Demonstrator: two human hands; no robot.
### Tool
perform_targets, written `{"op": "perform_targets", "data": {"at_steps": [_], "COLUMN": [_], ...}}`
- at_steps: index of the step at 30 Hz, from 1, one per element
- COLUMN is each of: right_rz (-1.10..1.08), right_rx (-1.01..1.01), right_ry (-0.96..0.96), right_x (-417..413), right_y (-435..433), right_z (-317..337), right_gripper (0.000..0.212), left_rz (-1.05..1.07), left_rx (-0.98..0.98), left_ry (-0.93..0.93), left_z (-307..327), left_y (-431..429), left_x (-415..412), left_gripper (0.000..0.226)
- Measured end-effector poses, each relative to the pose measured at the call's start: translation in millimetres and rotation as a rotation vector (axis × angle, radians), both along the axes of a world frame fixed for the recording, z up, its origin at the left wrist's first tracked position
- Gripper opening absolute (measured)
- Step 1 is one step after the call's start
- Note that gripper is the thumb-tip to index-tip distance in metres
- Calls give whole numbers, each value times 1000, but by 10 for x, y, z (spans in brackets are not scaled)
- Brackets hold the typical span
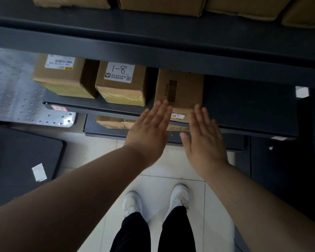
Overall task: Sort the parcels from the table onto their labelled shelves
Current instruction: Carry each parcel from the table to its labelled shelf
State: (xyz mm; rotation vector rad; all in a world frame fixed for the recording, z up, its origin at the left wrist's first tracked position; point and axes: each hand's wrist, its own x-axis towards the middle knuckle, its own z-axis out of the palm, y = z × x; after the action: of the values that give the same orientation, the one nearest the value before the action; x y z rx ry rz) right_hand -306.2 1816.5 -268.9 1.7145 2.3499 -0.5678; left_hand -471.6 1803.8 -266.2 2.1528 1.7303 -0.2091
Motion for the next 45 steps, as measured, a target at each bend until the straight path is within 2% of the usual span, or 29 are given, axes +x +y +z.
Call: {"op": "perform_targets", "data": {"at_steps": [3, 7, 16, 20, 27, 30, 33, 36, 39, 42, 45], "right_rz": [77, 67, 82, 73, 19, -95, -217, -342, -468, -607, -770], "right_rx": [-55, -74, -80, -72, 81, 174, 278, 300, 330, 436, 467], "right_ry": [-99, -145, -130, -143, -152, -119, -100, -121, -152, -202, -261], "right_x": [-31, -103, -71, -9, -54, -102, -106, 8, 318, 715, 1141], "right_y": [-41, 102, 93, -100, -602, -942, -1321, -1666, -2057, -2540, -3202], "right_z": [-67, -103, 75, 289, 904, 1282, 1692, 2110, 2633, 3128, 3481], "right_gripper": [59, 61, 62, 60, 59, 70, 65, 63, 62, 69, 63], "left_rz": [-72, -26, -96, -173, -273, -348, -482, -603, -748, -904, -1065], "left_rx": [-36, -49, -36, -17, 62, 109, 186, 285, 396, 533, 634], "left_ry": [108, 136, 185, 197, 223, 244, 187, 161, 158, 119, 27], "left_z": [-67, -90, 17, 234, 957, 1366, 1861, 2303, 2758, 3201, 3581], "left_y": [-18, 127, 79, -112, -351, -524, -729, -901, -1097, -1339, -1763], "left_x": [22, 42, 29, -32, -291, -343, -294, -87, 340, 934, 1582], "left_gripper": [61, 60, 61, 61, 65, 68, 68, 63, 59, 58, 59]}}
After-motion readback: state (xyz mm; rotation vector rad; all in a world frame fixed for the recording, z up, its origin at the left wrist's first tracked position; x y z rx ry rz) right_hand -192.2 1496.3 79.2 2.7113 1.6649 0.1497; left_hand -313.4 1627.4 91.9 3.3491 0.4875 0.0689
